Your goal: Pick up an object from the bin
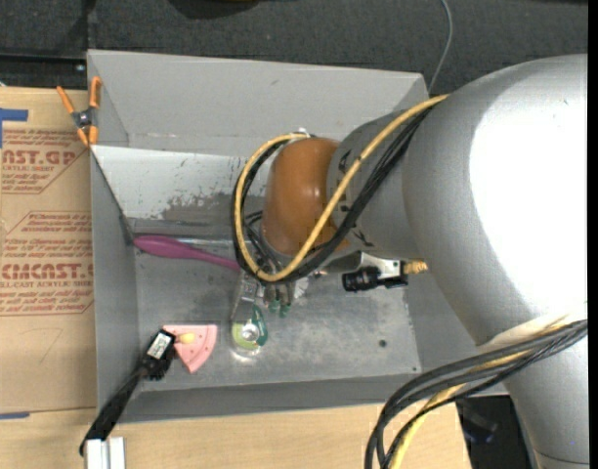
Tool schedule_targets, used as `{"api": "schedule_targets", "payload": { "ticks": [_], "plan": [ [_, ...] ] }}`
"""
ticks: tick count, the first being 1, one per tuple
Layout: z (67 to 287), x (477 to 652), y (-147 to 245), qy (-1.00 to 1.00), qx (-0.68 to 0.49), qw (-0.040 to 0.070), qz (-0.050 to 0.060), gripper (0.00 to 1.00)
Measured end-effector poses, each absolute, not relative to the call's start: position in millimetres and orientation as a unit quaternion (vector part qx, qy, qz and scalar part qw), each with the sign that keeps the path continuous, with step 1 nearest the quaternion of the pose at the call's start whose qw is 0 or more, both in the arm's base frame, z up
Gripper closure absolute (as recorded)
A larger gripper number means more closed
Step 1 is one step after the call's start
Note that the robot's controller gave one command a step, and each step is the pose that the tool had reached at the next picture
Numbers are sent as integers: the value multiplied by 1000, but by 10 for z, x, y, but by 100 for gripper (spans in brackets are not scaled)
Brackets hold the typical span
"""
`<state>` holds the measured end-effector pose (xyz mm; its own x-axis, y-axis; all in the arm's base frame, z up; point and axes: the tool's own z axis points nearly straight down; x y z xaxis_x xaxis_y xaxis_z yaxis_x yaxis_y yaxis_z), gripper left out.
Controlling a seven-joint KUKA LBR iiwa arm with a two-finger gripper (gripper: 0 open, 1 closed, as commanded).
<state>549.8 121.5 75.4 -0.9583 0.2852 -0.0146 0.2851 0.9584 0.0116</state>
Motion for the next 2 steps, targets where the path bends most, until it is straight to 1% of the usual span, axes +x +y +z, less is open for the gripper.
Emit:
{"api": "schedule_targets", "payload": {
  "ticks": [1, 2],
  "plan": [
    [832, 5568, 1263, 942, 335, 7, 6, 100],
    [791, 5486, 1424, 952, 306, 12, 7, 100]
  ]
}}
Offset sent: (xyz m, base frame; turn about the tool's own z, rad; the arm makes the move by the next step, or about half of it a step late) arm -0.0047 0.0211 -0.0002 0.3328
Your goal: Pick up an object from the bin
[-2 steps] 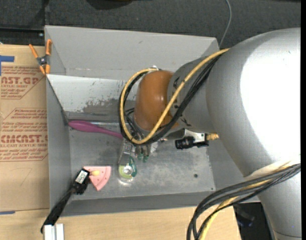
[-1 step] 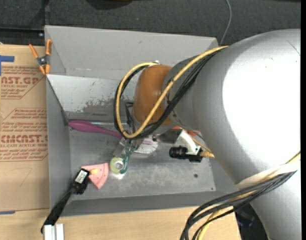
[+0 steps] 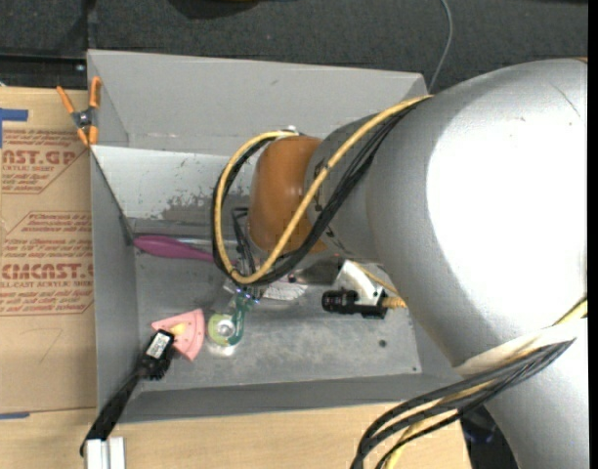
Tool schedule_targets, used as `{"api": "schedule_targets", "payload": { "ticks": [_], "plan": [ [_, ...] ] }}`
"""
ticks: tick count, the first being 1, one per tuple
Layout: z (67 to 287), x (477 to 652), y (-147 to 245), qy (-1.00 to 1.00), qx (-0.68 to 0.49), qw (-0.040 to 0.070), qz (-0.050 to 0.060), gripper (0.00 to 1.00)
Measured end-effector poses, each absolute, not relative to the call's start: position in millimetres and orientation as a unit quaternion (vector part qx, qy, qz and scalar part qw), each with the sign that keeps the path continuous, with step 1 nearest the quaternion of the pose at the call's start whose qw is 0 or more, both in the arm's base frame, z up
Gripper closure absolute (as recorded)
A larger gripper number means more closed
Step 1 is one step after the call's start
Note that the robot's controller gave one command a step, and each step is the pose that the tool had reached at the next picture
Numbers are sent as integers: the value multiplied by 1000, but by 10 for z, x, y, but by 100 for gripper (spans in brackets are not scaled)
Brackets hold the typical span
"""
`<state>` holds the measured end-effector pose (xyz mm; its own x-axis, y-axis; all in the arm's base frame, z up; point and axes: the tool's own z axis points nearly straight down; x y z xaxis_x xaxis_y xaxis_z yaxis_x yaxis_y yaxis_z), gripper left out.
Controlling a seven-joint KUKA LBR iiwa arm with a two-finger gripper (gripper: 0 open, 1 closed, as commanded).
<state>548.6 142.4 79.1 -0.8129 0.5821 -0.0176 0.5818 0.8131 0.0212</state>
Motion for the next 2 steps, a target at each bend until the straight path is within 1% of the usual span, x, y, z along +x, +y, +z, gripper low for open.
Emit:
{"api": "schedule_targets", "payload": {
  "ticks": [1, 2],
  "plan": [
    [1423, 5403, 1259, 930, 368, 6, 5, 100],
    [1677, 5477, 1239, 932, 363, 10, 7, 100]
  ]
}}
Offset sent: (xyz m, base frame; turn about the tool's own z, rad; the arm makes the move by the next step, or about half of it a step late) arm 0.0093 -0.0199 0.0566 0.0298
